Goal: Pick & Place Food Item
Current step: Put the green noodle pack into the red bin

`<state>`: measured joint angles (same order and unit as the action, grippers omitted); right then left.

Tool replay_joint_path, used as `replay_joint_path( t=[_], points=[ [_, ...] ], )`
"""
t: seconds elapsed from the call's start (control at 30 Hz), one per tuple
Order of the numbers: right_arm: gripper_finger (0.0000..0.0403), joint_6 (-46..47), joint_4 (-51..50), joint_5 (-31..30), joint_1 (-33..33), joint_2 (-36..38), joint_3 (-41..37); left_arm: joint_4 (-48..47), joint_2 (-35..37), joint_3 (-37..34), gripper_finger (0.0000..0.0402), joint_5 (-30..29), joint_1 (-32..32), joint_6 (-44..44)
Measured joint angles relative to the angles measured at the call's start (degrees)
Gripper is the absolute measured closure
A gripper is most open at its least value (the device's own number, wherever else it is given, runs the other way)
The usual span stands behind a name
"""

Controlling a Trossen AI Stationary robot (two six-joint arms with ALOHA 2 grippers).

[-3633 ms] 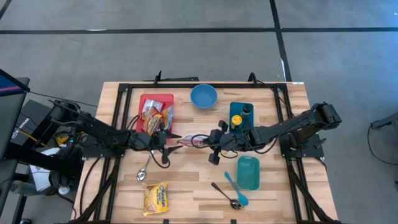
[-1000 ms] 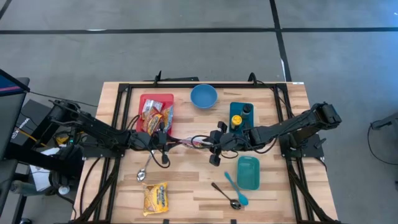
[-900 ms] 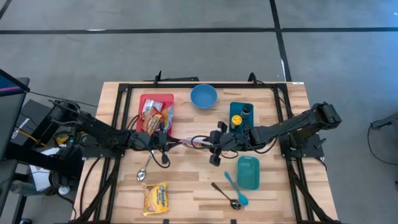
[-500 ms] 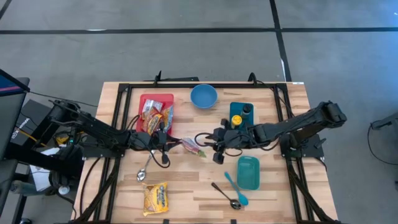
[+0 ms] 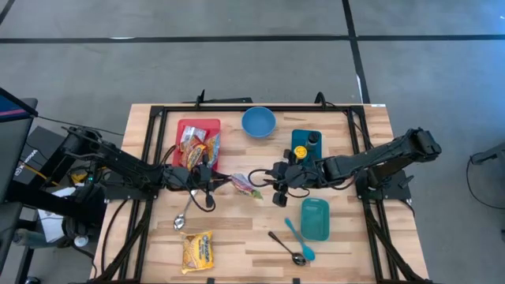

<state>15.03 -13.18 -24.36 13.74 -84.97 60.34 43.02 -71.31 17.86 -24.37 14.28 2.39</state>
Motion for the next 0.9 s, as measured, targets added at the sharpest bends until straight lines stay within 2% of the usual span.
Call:
replay_joint_path(
  t=[0.3,0.6,0.77,0.9],
  points=[
    [0.03,0.54,-3.26,-4.33,-0.04,0.0,0.0,0.35,3.97,0.03,0.0386,0.03,-3.88,-0.02],
    [0.03,1.99,-5.03,-4.43,-0.04,0.0,-0.04,-1.89,14.15,0.03,0.0386,-0.22,-8.46,-3.52],
    [0.03,1.99,-5.04,-4.46,-0.02,0.0,-0.04,-5.46,20.43,0.03,0.0386,-4.72,-11.2,-4.37],
    [0.03,1.99,-5.01,-4.45,-0.02,-0.01,-0.04,-8.82,24.38,0.03,0.0386,-10.46,-13.32,-6.93]
  ],
)
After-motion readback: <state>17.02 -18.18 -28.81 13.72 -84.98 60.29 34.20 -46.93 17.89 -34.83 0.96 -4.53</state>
